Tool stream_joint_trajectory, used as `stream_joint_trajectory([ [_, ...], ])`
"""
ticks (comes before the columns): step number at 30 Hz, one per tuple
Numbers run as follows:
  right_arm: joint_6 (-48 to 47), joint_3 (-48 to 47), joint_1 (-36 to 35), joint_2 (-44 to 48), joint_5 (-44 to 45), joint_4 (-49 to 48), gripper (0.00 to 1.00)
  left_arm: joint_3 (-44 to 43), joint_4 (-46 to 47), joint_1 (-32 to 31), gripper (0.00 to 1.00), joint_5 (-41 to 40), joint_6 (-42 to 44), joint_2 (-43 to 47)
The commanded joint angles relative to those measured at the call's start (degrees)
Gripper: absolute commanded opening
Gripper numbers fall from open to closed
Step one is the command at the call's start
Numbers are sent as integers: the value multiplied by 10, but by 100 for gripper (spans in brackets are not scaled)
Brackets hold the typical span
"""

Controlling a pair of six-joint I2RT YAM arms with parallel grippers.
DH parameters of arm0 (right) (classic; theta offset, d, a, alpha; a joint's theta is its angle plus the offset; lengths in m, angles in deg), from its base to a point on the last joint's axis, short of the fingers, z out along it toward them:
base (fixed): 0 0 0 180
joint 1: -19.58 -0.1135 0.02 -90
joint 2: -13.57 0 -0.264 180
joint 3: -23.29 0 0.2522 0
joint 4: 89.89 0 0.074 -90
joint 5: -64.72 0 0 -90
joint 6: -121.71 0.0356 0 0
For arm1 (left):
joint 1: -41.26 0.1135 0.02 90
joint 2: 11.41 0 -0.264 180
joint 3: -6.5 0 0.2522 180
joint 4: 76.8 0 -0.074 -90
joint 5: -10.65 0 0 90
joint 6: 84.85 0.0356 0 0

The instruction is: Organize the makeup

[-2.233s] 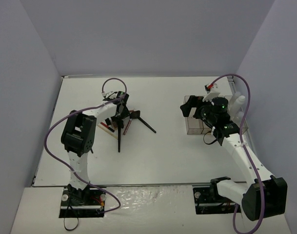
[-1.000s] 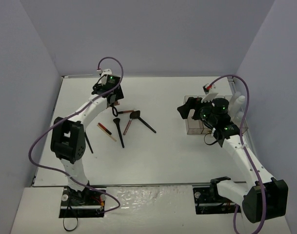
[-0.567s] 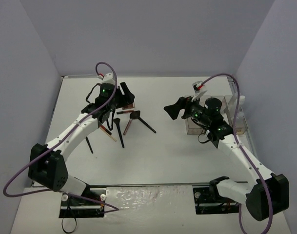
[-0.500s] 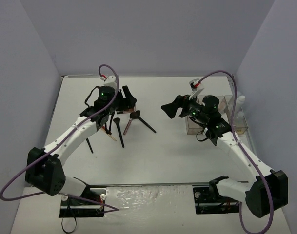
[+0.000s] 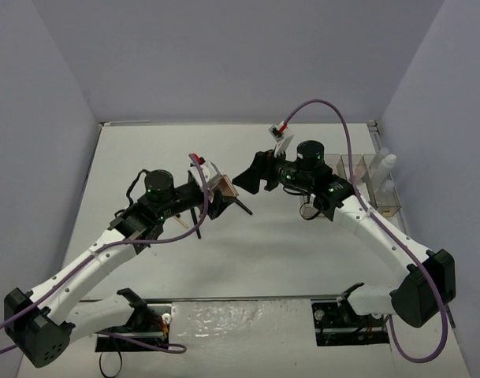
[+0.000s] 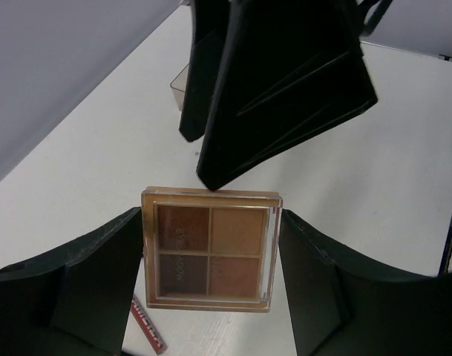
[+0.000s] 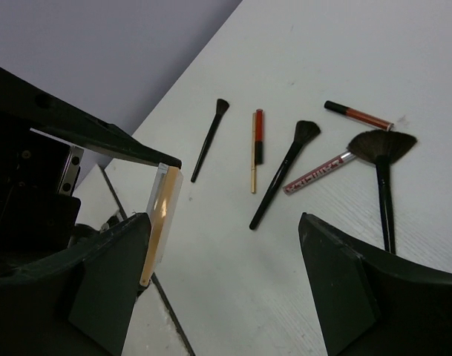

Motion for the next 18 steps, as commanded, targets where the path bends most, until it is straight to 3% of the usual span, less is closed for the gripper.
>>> stream_joint_trajectory([
  [1,19,-31,-8,-8,-39,-3,76,-18,53,-14,12,59,95,10],
  [9,25,-27,-28,-6,-65,-3,64,-41,47,-24,12,57,131,-15],
  [14,23,-24,-34,-9,-67,-2,61,-48,57,-24,12,58,134,-31],
  [18,23,-19,-40,-18,-67,-2,52,-53,63,-26,12,65,131,-39],
])
